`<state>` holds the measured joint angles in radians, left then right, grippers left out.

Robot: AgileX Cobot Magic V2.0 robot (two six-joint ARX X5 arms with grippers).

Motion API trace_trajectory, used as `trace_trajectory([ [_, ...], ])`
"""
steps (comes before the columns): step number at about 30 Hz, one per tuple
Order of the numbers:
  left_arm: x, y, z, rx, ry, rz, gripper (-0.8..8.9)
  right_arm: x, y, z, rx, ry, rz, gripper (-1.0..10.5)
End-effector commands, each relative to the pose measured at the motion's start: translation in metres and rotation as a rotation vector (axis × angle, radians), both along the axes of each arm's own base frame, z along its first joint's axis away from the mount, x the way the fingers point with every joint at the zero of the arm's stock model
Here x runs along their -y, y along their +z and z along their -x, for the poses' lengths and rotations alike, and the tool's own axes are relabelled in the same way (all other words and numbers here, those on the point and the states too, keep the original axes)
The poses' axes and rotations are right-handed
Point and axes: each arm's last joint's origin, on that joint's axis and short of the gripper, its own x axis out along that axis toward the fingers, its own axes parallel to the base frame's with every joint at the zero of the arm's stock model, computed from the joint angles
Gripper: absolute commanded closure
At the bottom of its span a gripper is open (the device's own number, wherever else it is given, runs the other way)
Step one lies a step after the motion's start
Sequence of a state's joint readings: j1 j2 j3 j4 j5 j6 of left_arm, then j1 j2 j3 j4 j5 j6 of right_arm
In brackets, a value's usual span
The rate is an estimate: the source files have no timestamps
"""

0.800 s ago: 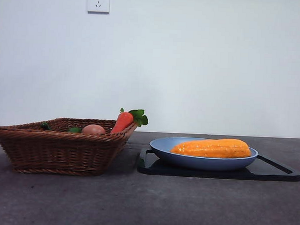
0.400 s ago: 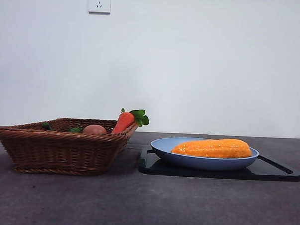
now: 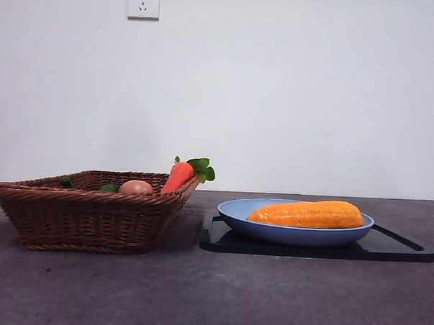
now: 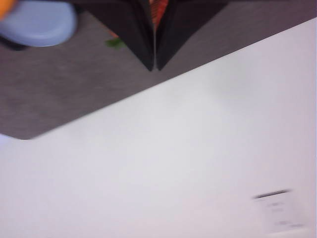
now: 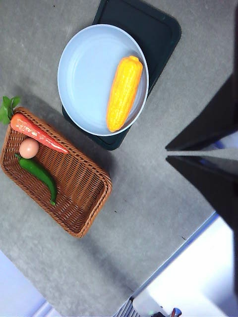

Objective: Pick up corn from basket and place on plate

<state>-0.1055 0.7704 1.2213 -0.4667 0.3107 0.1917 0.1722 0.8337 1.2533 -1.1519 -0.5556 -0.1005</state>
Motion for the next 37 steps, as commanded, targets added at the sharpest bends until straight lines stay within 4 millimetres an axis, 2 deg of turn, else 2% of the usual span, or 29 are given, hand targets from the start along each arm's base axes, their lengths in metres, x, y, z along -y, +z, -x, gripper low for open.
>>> trace_trajectory([
  [1, -0.009, -0.029, 0.009, 0.053, 0.08, -0.015, 8.06, -0.001, 0.005, -0.001, 0.02, 0.008, -0.001, 9.4],
  [6, -0.017, -0.087, 0.022, 0.086, 0.176, -0.029, 8.06, -0.001, 0.005, -0.001, 0.02, 0.008, -0.001, 9.4],
  [12, -0.019, -0.155, 0.024, 0.032, 0.189, -0.029, 8.06, -0.001, 0.005, -0.001, 0.02, 0.008, -0.001, 9.4],
  [19, -0.018, -0.22, 0.025, -0.067, 0.19, -0.002, 8.06, -0.001, 0.005, -0.001, 0.02, 0.008, -0.001, 9.4],
  [25, -0.018, -0.255, 0.027, -0.093, 0.19, 0.003, 8.06, -0.001, 0.005, -0.001, 0.02, 0.008, -0.001, 9.4],
  [37, -0.018, -0.284, 0.027, -0.15, 0.19, 0.007, 8.06, -0.001, 0.005, -0.001, 0.02, 0.008, -0.001, 9.4],
])
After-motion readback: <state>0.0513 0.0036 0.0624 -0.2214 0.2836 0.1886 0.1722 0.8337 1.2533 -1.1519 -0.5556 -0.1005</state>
